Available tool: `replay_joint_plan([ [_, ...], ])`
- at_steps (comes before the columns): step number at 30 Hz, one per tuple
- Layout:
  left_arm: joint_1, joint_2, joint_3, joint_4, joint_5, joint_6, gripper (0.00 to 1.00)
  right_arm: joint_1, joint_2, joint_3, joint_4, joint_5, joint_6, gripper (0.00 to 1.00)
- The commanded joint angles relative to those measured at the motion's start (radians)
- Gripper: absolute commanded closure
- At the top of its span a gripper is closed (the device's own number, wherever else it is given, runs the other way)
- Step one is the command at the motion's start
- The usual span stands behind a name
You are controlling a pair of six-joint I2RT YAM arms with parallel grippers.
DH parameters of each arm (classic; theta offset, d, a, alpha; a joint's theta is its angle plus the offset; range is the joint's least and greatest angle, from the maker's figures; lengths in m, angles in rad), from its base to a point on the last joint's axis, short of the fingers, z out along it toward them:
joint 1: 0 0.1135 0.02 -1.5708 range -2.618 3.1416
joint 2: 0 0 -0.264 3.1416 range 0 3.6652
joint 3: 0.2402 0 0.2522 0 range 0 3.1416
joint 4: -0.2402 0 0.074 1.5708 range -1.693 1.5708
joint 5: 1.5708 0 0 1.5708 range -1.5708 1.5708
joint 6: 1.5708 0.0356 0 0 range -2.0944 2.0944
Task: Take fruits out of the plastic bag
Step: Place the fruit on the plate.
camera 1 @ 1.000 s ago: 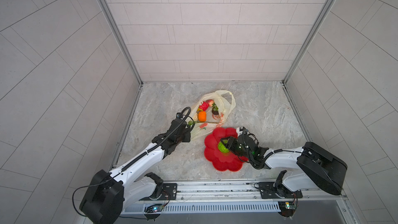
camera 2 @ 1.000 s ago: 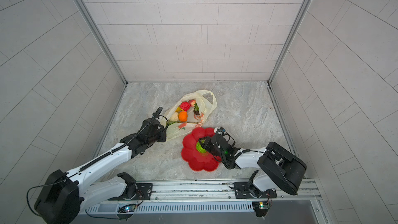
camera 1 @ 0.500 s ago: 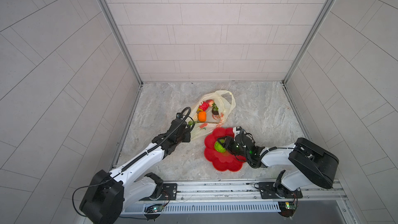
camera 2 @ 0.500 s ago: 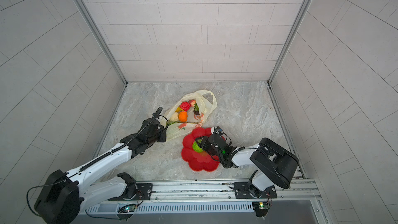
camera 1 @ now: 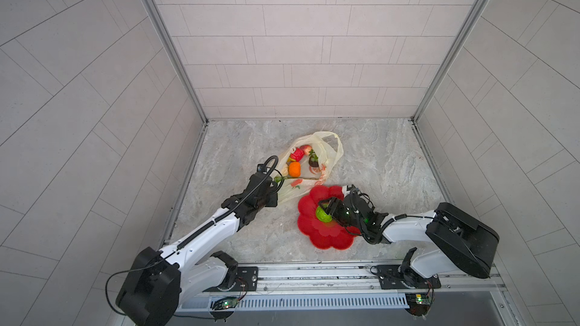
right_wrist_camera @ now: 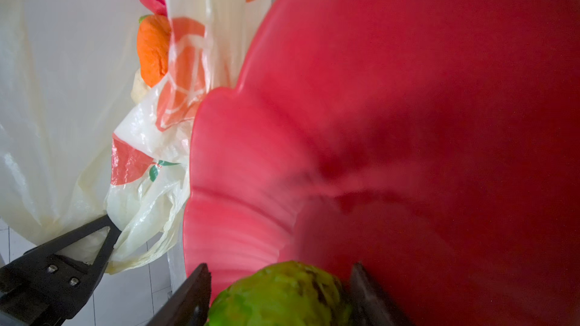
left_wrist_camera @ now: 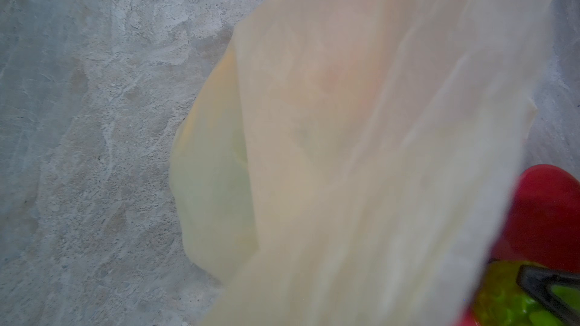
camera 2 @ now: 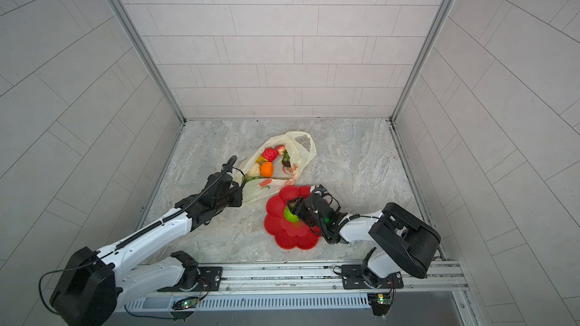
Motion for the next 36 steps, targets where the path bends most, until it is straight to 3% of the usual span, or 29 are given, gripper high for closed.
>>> replay_joint_plan([
  [1,-0.001,-0.003,0.009,-0.002,-0.011,0.011,1.00,-0.020,0.015,-0.051,-0.127,0.030,0.020,0.33],
  [6,-0.001,0.005,0.011,0.001,-0.007,0.010,1.00,-0.031,0.091,-0.077,0.079,-0.042,0.052,0.33],
  [9,-0.001,0.010,0.010,0.002,-0.007,0.010,1.00,-0.029,0.133,-0.075,0.165,-0.078,0.076,0.40],
  [16,-0.001,0.013,0.012,0.004,-0.005,0.011,1.00,-0.022,0.140,-0.039,0.122,-0.093,0.067,0.43],
  [19,-0.001,0.010,0.012,0.001,-0.008,0.012,1.00,-0.022,0.131,-0.042,0.091,-0.083,0.061,0.36],
  [25,0.000,0.006,0.012,-0.001,-0.008,0.014,1.00,-0.047,0.086,-0.069,-0.001,-0.054,0.059,0.33],
  [33,0.000,0.004,0.011,-0.002,-0.009,0.014,1.00,-0.083,0.075,-0.118,0.111,-0.093,0.085,0.32],
  [36,-0.001,0.004,0.011,-0.002,-0.008,0.013,1.00,-0.090,0.033,-0.118,0.064,-0.088,0.076,0.30],
])
